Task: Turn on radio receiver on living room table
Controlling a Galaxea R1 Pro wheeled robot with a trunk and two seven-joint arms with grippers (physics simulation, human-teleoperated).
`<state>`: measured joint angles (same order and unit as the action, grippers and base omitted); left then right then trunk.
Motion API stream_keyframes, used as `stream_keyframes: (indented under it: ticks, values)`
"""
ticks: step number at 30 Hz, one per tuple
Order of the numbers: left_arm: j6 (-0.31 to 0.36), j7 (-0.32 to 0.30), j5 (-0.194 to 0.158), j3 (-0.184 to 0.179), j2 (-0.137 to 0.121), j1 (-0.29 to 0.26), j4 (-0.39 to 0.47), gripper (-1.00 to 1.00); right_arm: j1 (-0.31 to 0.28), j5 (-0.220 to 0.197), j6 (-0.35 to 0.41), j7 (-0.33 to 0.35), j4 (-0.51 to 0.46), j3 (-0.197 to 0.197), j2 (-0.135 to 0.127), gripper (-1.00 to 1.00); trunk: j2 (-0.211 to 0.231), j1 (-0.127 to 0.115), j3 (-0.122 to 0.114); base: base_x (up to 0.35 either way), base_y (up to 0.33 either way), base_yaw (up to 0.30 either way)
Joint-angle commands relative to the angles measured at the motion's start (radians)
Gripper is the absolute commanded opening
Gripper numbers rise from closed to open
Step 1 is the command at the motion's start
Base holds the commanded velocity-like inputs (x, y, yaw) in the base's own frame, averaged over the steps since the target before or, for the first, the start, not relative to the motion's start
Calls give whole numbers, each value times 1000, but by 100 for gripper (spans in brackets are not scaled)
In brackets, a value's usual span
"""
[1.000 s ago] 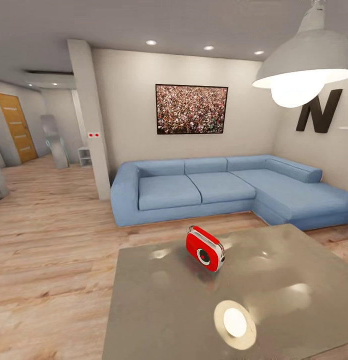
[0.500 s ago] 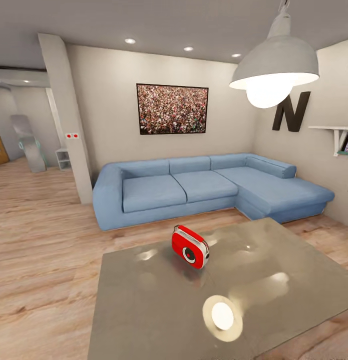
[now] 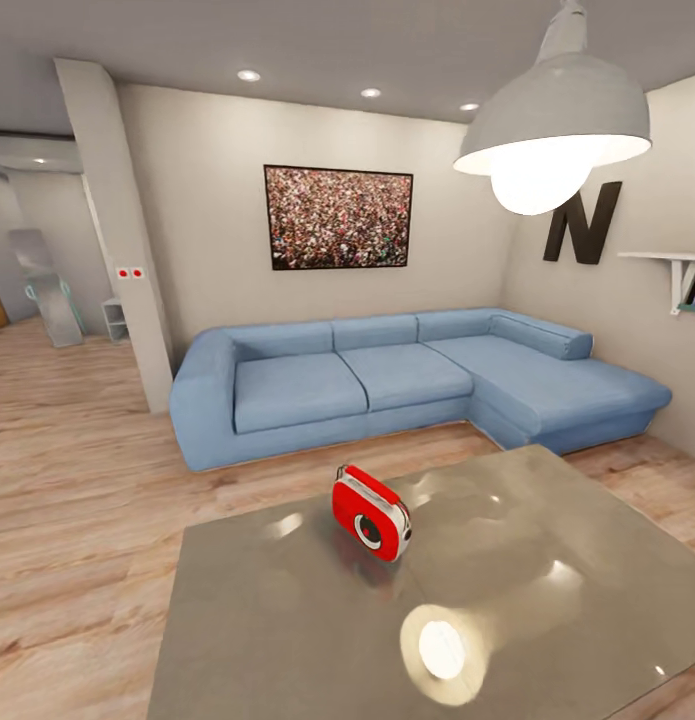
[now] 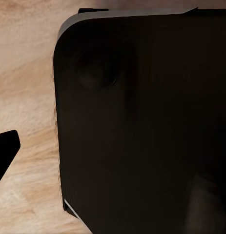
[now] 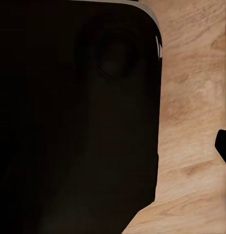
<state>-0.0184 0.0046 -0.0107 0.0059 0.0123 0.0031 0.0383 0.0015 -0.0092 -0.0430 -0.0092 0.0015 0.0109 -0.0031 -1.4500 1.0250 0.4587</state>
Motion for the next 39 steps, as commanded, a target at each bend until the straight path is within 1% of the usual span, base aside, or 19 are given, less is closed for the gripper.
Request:
stream_keyframes:
  ticks: [1,17,29,35,39]
  values:
    - [0,0,0,0,0,0,0,100,0,0,0,0,0,0,0,100,0,0,0,144,-90,0]
    - [0,0,0,0,0,0,0,100,0,0,0,0,0,0,0,100,0,0,0,23,-26,0]
    - [0,0,0,0,-2,0,0,100,0,1,0,0,0,0,0,100,0,0,0,31,-246,0]
    - [0,0,-17,0,-2,0,0,100,0,1,0,0,0,0,0,100,0,0,0,213,-160,0]
    - [0,1,-20,0,-2,0,0,100,0,1,0,0,0,-1,0,100,0,0,0,233,-174,0]
